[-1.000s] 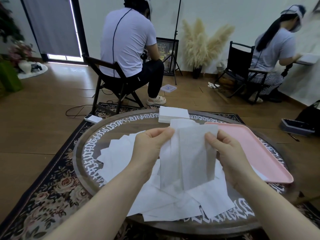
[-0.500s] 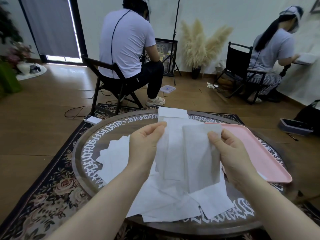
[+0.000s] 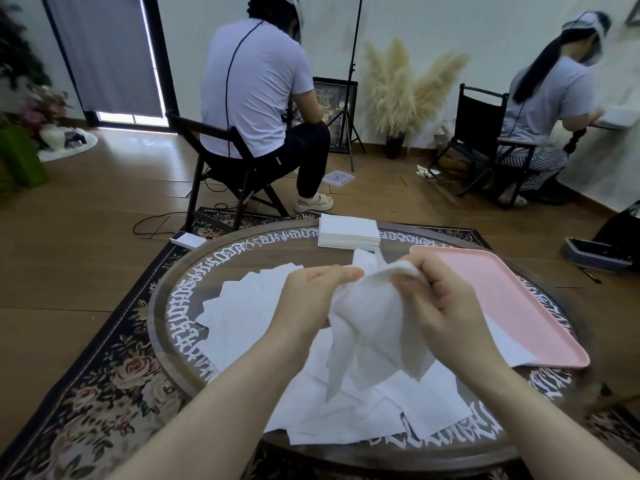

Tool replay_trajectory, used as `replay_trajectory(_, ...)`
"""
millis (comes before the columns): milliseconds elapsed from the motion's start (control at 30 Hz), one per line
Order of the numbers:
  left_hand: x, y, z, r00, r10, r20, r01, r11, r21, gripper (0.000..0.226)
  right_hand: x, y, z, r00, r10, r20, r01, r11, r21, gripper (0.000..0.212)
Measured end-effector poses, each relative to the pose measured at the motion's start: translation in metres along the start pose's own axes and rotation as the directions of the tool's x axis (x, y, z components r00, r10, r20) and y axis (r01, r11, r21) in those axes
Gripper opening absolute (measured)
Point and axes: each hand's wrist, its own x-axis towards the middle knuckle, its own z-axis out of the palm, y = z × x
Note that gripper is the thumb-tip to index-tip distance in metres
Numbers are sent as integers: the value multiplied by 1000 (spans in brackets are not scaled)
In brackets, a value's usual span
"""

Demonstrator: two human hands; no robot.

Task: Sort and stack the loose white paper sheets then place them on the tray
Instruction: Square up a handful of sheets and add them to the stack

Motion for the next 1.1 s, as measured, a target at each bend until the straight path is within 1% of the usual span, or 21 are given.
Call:
replay_trajectory(100,2,0,0,999,-15,45,16,1000,-27,30,-1,-4,6,994,-44,100,48,998,-36,13)
replay_trajectory(167,1,-2,1,996,13,84,-9,999,-52,30,-2,-4,7,987,-43,158,47,999,-26,12)
replay_trajectory(200,1,-3,1,997,26,74,-22,998,-60,26,-2,-4,7,982,-47,183,52,998,-24,12)
replay_trajectory(300,3,-5,0,999,31,-39,-35,994,-102,13,-4,-4,6,967,-64,246,73,997,-30,14)
replay_trajectory(367,5,-5,-1,993,21,-112,-34,993,-114,15,-4,-5,6,962,-66,266,72,997,-11,12)
replay_trajectory(433,9,-5,-3,982,26,-187,-53,988,-142,18,-3,-5,4,970,-22,243,6,998,66,10)
replay_trajectory(500,12,-4,-6,973,33,-227,-84,972,-221,11,-1,-4,-3,976,49,213,-97,970,221,10)
replay_trajectory(533,14,-3,-8,972,29,-233,-91,962,-259,9,0,-3,-7,977,86,197,-147,936,320,7)
replay_trajectory(600,15,-1,-10,978,5,-207,-72,945,-318,14,3,-2,-14,971,167,172,-232,835,498,4)
replay_trajectory(667,15,-3,-9,990,-31,-135,-21,930,-366,19,4,0,-15,961,244,132,-274,763,585,14)
replay_trajectory(700,15,-4,-7,995,-47,-93,7,922,-387,17,5,1,-14,952,285,110,-292,743,602,18)
replay_trajectory(733,14,-5,-4,997,-59,-50,33,913,-406,14,5,2,-12,941,325,94,-313,734,603,19)
replay_trajectory(800,12,-8,2,997,-67,24,70,898,-435,17,4,3,-8,915,395,80,-369,742,559,18)
replay_trajectory(867,11,-11,6,996,-65,65,87,891,-445,18,3,4,-5,888,455,65,-424,756,500,16)
replay_trajectory(967,11,-14,9,996,-67,57,86,893,-443,19,4,4,-4,860,509,42,-468,753,463,16)
replay_trajectory(1100,11,-17,11,996,-63,59,83,896,-437,20,5,1,-2,856,516,30,-470,754,459,16)
